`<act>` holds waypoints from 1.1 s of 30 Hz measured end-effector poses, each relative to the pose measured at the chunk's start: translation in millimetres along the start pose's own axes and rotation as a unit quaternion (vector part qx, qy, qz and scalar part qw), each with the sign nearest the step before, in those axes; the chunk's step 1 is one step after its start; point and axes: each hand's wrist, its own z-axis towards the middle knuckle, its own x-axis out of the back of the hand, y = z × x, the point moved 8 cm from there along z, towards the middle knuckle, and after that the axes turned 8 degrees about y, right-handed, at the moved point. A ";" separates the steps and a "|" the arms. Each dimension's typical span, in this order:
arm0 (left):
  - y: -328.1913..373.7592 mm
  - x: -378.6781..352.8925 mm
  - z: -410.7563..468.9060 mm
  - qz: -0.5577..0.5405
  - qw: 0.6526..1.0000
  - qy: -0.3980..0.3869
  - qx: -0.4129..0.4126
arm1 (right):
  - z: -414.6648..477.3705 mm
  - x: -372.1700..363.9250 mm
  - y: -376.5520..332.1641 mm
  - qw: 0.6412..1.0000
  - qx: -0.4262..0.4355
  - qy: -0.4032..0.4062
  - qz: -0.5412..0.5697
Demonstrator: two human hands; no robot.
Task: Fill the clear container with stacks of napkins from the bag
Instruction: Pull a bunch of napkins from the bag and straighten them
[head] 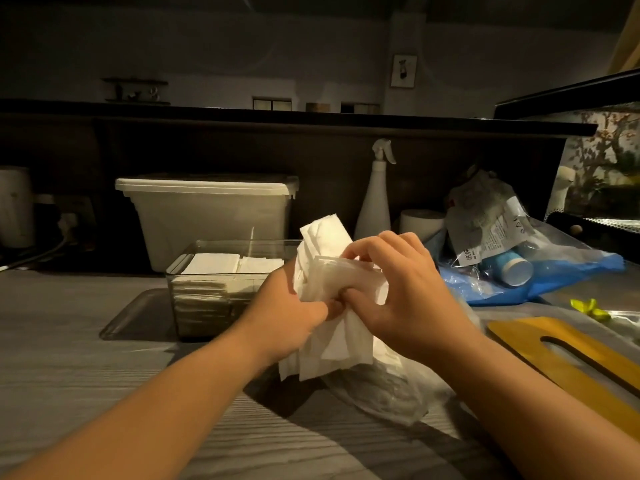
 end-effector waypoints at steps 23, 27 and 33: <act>-1.3 17.6 2.9 -0.015 0.997 0.032 0.072 | 12.8 15.4 45.3 0.891 -0.208 0.008 0.403; 4.2 6.7 -2.8 0.062 0.993 -0.074 0.062 | 10.4 10.7 42.4 0.876 -0.211 -0.048 0.431; -0.2 -0.1 -6.7 0.116 0.984 -0.123 0.056 | -0.1 -14.3 46.2 0.860 -0.282 -0.067 0.420</act>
